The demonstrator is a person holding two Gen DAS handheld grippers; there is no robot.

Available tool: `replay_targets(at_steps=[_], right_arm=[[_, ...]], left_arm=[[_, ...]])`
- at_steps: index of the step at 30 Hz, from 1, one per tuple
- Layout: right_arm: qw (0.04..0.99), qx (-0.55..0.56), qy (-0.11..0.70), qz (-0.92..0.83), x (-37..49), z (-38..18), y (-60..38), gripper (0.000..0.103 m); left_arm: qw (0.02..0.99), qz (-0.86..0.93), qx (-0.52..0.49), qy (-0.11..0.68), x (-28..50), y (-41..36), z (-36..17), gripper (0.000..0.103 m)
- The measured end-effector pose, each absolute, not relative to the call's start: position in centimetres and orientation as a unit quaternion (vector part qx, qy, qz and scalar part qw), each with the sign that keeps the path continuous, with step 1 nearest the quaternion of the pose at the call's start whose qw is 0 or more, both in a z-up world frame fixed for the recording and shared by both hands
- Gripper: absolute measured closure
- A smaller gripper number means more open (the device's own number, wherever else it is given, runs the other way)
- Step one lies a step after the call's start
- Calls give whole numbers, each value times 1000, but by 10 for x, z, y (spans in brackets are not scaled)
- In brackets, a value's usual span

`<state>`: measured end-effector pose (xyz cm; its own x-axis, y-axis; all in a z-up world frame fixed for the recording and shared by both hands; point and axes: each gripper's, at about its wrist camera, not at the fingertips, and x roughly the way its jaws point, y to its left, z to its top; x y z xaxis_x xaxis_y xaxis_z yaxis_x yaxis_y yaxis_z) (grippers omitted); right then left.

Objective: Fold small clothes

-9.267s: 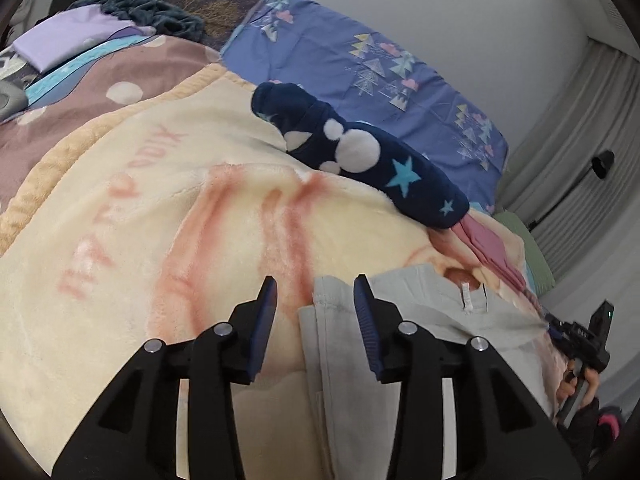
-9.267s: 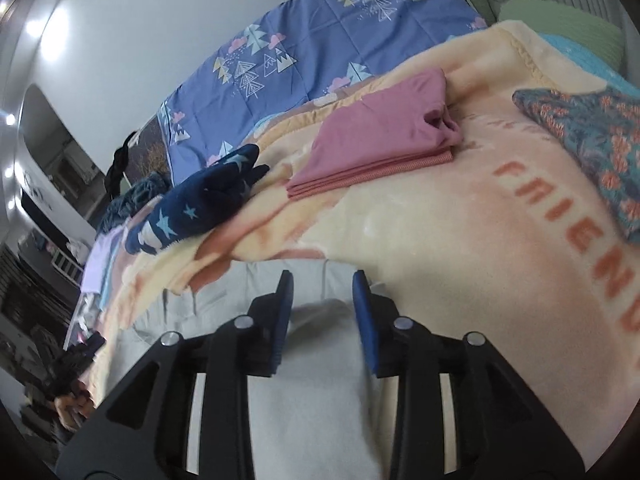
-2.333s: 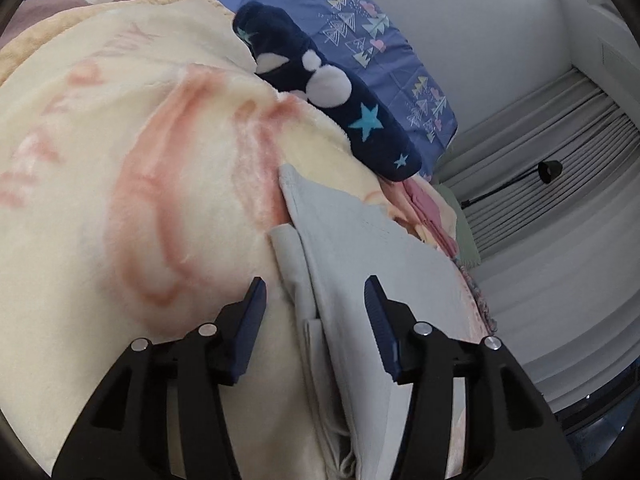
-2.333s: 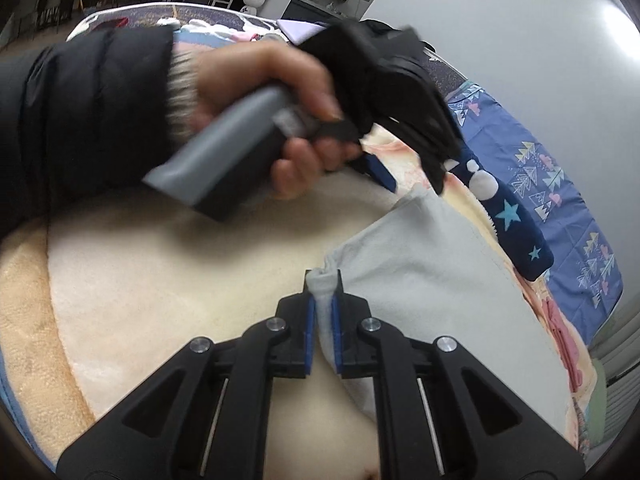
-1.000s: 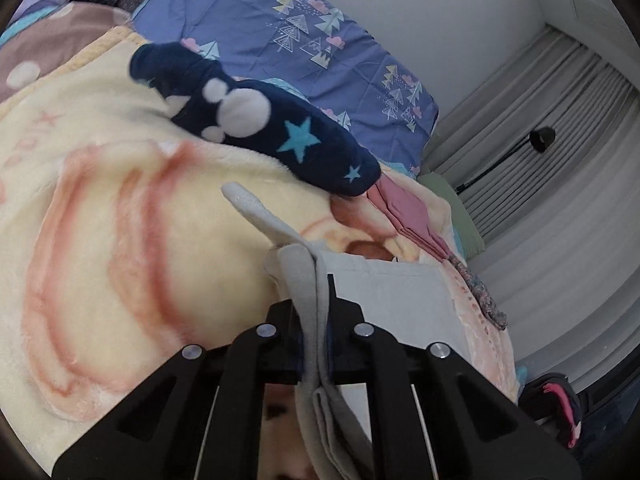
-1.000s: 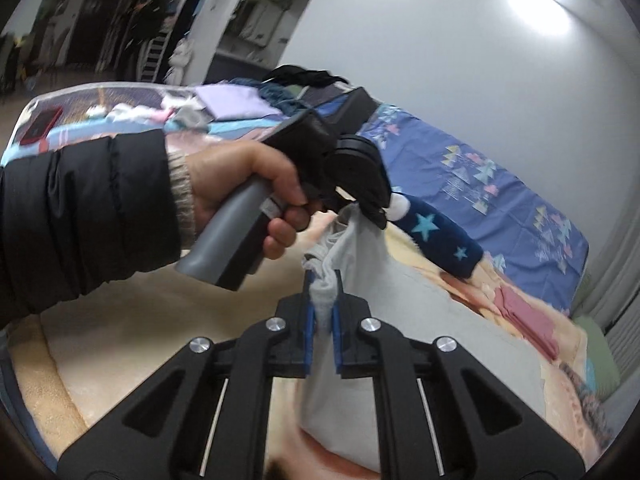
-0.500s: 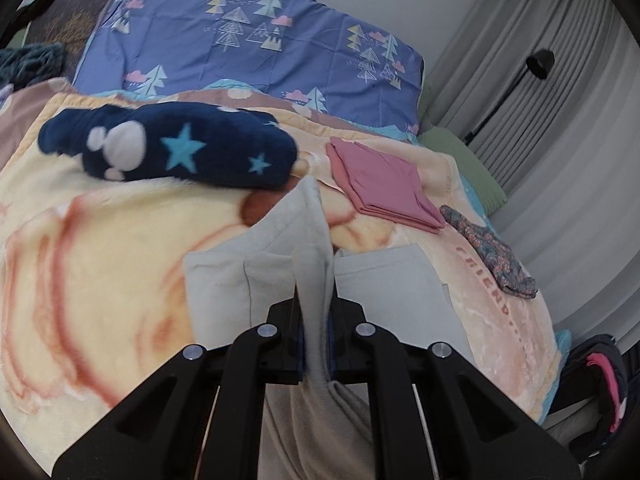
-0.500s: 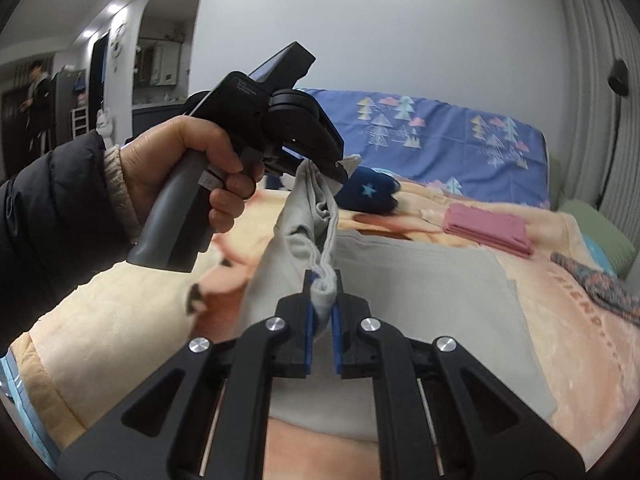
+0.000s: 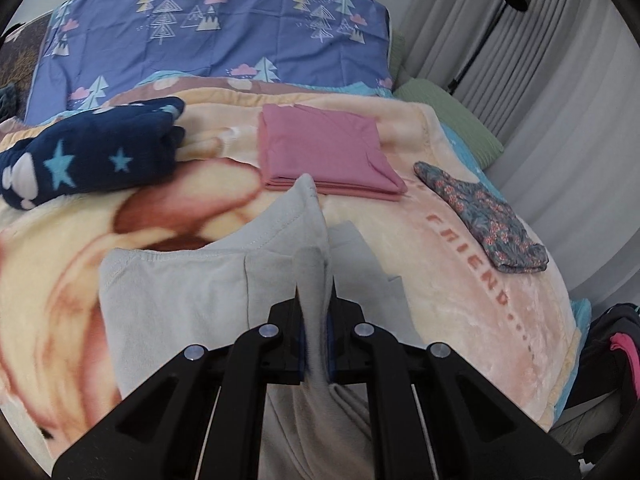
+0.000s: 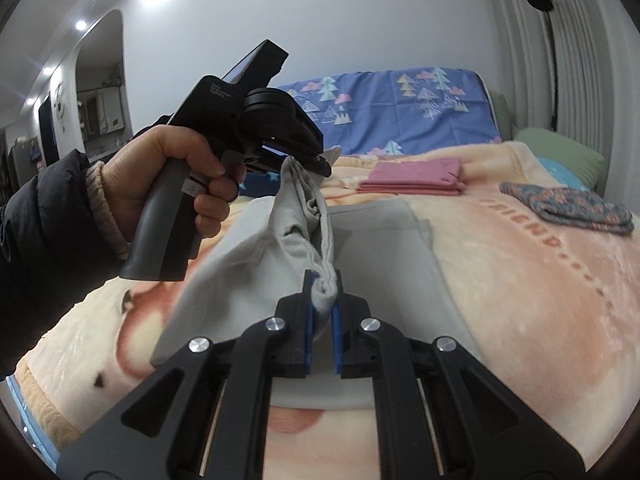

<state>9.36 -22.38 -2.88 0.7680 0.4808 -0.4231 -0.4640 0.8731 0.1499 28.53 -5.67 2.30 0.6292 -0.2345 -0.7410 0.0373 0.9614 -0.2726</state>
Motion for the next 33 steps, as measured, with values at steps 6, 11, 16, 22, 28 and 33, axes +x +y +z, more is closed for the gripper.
replay_targets(at_steps=[6,11,16,22,28,33], right_arm=[[935,71,255,237,113,-42,-258,96],[927,104,276,232,125,-50,-278,96],[917,132,293,237,131,-56,-291,96],[895,184,324,244,146,-67,-305,96],[886,208,338,242,152,-72,-309,97],[874,225,363,233,162,-83,-312,97]], left_arm=[[891,-78,-85,439,303,-96,12,96],[886,-75,-63,454,316,-117,0,96],[883,-69,-53,462,326,-131,-9,96],[888,-48,-36,455,335,-141,-16,96],[902,-13,-10,432,336,-152,-7,97],[893,-31,-1,450,344,-158,-15,85]])
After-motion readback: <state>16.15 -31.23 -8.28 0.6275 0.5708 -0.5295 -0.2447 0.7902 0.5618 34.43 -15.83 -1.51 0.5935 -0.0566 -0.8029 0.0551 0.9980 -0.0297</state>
